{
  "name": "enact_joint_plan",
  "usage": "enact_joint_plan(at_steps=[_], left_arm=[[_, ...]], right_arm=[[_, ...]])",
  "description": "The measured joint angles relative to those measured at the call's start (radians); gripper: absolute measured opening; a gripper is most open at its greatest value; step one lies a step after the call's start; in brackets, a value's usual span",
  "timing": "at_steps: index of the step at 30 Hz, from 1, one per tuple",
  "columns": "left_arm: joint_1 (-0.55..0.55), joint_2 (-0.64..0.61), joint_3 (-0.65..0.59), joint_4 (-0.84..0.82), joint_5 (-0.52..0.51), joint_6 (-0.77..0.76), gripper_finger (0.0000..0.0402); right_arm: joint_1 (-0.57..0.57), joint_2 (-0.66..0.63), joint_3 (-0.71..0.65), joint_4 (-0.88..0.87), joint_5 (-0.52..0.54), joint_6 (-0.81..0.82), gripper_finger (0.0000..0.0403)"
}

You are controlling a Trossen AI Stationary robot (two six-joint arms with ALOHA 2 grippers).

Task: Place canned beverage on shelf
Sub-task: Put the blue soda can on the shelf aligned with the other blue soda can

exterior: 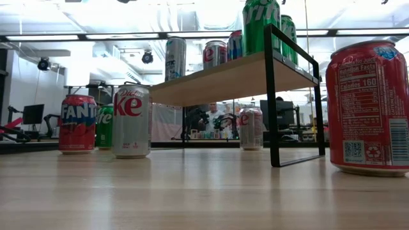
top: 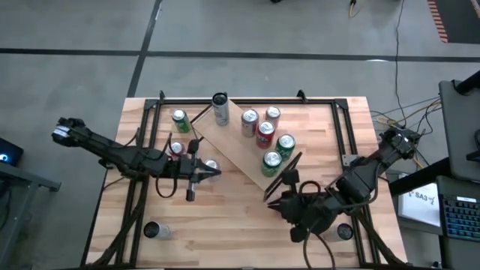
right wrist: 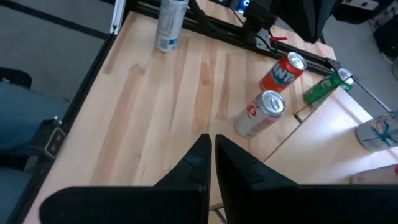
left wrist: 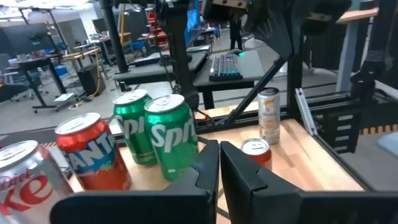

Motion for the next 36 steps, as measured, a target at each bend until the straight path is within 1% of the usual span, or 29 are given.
enact_joint_plan(at_steps=[5, 12, 16, 18, 21, 24, 27, 28, 31, 36], left_arm=[[-0.010, 0.000, 0.004, -0.004, 0.000, -0.049, 0.0000], [-0.045, 0.000, 0.002, -0.020, -0.001, -0.191, 0.0000], [-0.075, 0.000, 0.002, -0.019, 0.000, -0.259, 0.0000], [-0.086, 0.001, 0.003, -0.019, 0.000, -0.319, 0.0000], [-0.098, 0.028, 0.027, -0.009, 0.000, -0.408, 0.0000], [-0.111, 0.075, 0.080, -0.033, 0.008, -0.458, 0.0000], [-0.124, 0.129, 0.166, -0.154, 0.083, -0.475, 0.0000], [-0.132, 0.147, 0.200, -0.205, 0.092, -0.477, 0.0000], [-0.155, 0.204, 0.312, -0.404, 0.095, -0.511, 0.0000], [-0.188, 0.311, 0.528, -0.801, 0.075, -0.641, 0.0000]], right_arm=[[0.023, -0.024, -0.046, 0.021, 0.001, -0.027, 0.0012], [0.030, -0.071, -0.147, 0.066, 0.002, -0.036, 0.0012], [0.031, -0.087, -0.188, 0.076, 0.008, -0.048, 0.0012], [0.032, -0.093, -0.202, 0.084, 0.008, -0.050, 0.0012], [0.035, -0.097, -0.215, 0.089, 0.008, -0.050, 0.0012], [0.041, -0.098, -0.220, 0.092, 0.008, -0.048, 0.0012], [0.054, -0.098, -0.220, 0.092, 0.008, -0.046, 0.0012], [0.061, -0.098, -0.220, 0.092, 0.008, -0.045, 0.0012], [0.085, -0.098, -0.220, 0.092, 0.008, -0.037, 0.0012], [0.134, -0.098, -0.222, 0.092, 0.008, -0.019, 0.0012]])
